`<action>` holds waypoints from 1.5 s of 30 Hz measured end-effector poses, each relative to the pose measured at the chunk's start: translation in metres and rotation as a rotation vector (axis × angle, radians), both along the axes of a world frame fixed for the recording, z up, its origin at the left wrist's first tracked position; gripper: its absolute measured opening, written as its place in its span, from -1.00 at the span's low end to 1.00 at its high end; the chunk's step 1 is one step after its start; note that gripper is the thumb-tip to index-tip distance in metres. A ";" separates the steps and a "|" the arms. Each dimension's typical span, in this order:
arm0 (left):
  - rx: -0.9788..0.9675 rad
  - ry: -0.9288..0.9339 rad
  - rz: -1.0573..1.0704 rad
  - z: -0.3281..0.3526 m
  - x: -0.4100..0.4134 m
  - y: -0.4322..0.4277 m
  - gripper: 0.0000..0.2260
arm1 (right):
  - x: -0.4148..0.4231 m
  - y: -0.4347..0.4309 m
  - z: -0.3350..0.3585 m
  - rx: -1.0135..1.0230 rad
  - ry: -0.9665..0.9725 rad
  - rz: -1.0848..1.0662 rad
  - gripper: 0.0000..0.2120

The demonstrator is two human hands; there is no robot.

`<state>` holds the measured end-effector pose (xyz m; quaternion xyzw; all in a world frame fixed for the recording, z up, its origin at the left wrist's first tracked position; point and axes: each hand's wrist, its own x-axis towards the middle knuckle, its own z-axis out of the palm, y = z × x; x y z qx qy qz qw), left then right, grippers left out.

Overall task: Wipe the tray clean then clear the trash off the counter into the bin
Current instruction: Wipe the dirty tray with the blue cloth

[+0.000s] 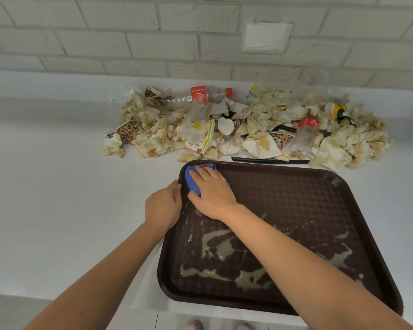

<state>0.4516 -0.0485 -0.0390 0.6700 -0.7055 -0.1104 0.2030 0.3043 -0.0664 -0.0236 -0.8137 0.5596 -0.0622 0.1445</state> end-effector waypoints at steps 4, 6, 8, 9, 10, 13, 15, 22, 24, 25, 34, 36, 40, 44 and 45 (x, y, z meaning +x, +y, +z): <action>-0.006 0.020 0.025 0.000 -0.001 0.000 -0.71 | 0.000 0.000 0.002 -0.004 -0.016 0.055 -0.37; 0.000 0.045 0.051 -0.001 -0.002 0.001 -0.71 | -0.002 0.002 0.005 -0.013 -0.039 0.093 -0.34; 0.016 0.062 0.075 -0.002 -0.002 0.001 -0.71 | -0.005 0.003 0.009 -0.005 -0.070 0.128 -0.38; 0.026 0.072 0.086 -0.002 -0.003 0.001 -0.71 | -0.007 0.003 0.010 0.013 -0.089 0.137 -0.43; 0.034 0.082 0.095 -0.001 -0.003 0.001 -0.72 | -0.009 0.002 0.012 0.033 -0.109 0.144 -0.48; 0.036 0.098 0.100 0.000 -0.004 0.002 -0.72 | -0.012 0.005 0.018 0.090 -0.193 0.158 -0.50; 0.032 0.096 0.087 0.001 -0.005 0.003 -0.73 | -0.021 0.008 0.022 0.088 -0.264 0.092 -0.53; 0.052 0.107 0.082 0.004 -0.002 0.003 -0.68 | -0.037 -0.005 0.010 0.049 -0.087 0.018 -0.50; 0.058 0.120 0.095 0.004 -0.003 0.003 -0.66 | -0.026 -0.004 0.008 0.059 -0.046 0.061 -0.52; 0.063 0.129 0.105 0.005 -0.003 0.002 -0.66 | -0.021 -0.004 0.008 0.061 -0.049 0.082 -0.52; 0.065 0.227 0.227 0.001 -0.008 0.002 -0.68 | -0.007 0.035 0.000 0.008 -0.124 0.207 -0.38; 0.058 0.234 0.243 0.000 -0.008 0.002 -0.68 | -0.008 0.046 -0.002 -0.005 -0.141 0.272 -0.46; 0.032 0.247 0.256 0.000 -0.010 0.001 -0.68 | -0.011 0.068 -0.008 -0.031 -0.194 0.325 -0.56; 0.013 0.249 0.242 0.000 -0.010 0.003 -0.68 | -0.015 0.084 -0.001 -0.026 -0.261 0.430 -0.65; 0.012 0.246 0.242 -0.001 -0.009 0.002 -0.68 | -0.017 0.086 0.002 -0.007 -0.291 0.440 -0.66</action>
